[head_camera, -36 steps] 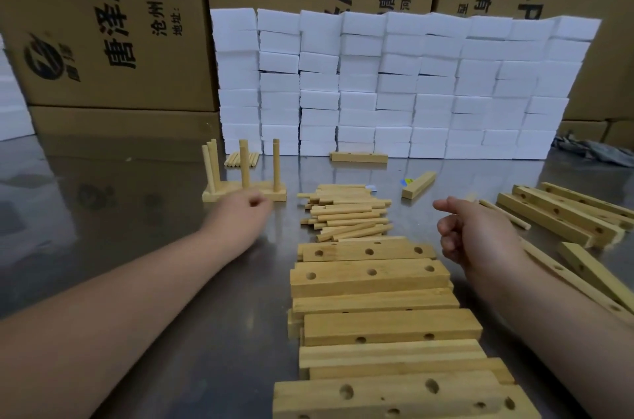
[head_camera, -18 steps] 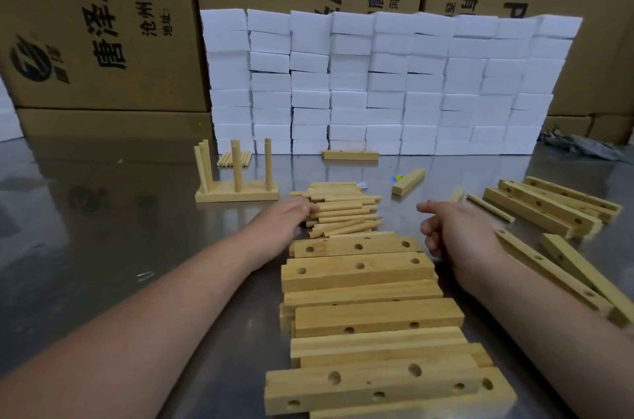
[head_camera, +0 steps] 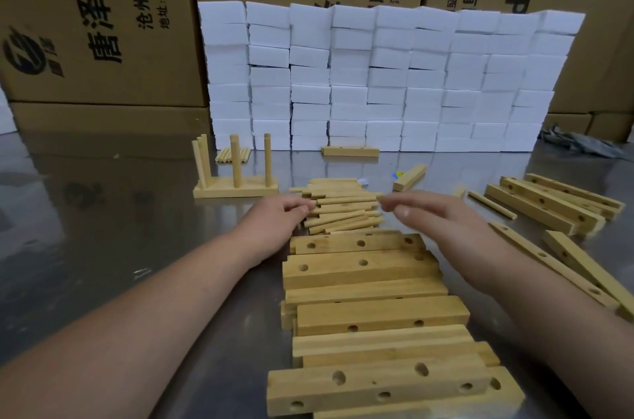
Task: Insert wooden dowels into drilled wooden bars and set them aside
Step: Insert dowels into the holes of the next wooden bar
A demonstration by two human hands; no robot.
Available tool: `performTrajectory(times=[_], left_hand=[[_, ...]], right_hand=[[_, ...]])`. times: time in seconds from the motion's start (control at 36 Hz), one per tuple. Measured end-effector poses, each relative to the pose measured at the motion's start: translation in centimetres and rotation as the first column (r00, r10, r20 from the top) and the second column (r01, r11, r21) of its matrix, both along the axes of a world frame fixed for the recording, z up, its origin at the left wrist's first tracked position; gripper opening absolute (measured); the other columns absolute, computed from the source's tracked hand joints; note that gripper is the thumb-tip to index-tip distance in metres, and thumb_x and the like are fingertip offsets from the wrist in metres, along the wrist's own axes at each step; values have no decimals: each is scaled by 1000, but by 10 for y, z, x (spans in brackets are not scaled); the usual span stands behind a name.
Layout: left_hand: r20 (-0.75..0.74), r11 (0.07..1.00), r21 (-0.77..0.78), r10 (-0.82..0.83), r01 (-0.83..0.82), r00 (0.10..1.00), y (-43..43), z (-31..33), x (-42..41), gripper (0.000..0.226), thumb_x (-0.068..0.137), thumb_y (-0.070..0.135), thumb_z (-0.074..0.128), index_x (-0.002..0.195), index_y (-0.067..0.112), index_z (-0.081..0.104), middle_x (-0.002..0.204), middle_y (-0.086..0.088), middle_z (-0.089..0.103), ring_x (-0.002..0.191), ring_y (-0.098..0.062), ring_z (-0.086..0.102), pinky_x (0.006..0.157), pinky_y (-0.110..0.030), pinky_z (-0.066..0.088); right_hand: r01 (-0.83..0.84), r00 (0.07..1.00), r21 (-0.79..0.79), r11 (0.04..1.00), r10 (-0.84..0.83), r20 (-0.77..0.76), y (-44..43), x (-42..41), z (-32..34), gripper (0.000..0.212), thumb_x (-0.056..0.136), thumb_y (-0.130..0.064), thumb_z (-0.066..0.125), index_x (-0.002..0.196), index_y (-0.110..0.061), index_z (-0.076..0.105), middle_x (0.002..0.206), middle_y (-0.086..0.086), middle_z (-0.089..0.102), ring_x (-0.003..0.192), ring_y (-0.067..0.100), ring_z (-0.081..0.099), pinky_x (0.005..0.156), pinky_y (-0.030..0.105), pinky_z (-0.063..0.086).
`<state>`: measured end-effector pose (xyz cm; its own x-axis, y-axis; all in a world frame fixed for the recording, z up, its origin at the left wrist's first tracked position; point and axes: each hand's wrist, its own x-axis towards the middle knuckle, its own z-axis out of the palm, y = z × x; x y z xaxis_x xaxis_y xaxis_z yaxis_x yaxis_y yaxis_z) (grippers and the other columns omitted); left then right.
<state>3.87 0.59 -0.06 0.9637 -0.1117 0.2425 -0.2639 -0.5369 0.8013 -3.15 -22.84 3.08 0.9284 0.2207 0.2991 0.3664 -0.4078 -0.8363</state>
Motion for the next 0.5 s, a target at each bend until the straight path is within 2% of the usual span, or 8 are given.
performTrajectory(times=[0.06,0.11,0.17,0.25,0.33,0.39,0.44,0.5], left_hand=[[-18,999,41,-14,15,1000,-1,0,0,20,94,31,49,93,37,68,119,8,61,99,-4,54,89,-29,42],[-22,997,68,-25,26,999,-2,0,0,21,94,32,48,99,34,68,113,13,61,86,6,51,74,-17,41],[-22,997,71,-9,10,1000,-2,0,0,20,94,33,48,94,37,68,99,20,60,74,11,49,61,-13,36],[-17,998,68,-7,9,1000,-2,1,-1,20,93,31,50,84,40,66,80,29,59,69,13,51,52,-10,35],[-25,997,72,-12,14,1000,-3,2,-1,17,91,30,54,85,40,66,93,25,59,93,-3,59,74,-21,40],[-42,997,66,-22,25,999,-2,2,-1,15,90,30,56,85,40,67,101,19,58,101,-7,54,84,-26,38],[-58,997,60,-36,40,998,-1,1,0,13,89,30,59,85,38,67,99,20,59,98,-6,55,81,-25,40],[-71,997,55,-46,50,996,-1,1,0,10,86,30,62,83,38,67,90,24,58,92,0,55,73,-19,40]], right_hand=[[-106,994,-154,982,103,-29,3,-7,4,24,75,-55,61,99,-50,64,116,-34,53,105,-24,42,81,5,32],[-174,985,-308,935,160,-70,6,-9,7,36,74,-62,60,107,-51,57,126,-32,44,113,-20,36,86,5,28],[-198,980,-431,880,174,-94,8,-10,7,43,76,-54,58,118,-48,51,130,-27,42,118,-10,37,92,10,27],[-181,983,-456,871,155,-95,10,-11,7,39,81,-48,60,119,-50,49,125,-27,45,118,-4,40,93,16,31],[-181,983,-472,863,164,-78,11,-12,7,32,81,-49,61,108,-58,46,119,-30,44,115,-4,41,88,15,33],[-181,983,-470,864,172,-63,11,-13,7,30,79,-51,62,104,-58,48,118,-31,45,114,-6,42,88,14,33],[-189,981,-470,863,185,-54,12,-13,8,33,70,-58,63,101,-57,51,117,-34,46,114,-9,41,88,9,31],[-205,977,-504,839,204,-57,13,-12,7,46,58,-66,58,102,-54,55,119,-35,43,117,-11,36,94,13,28]])
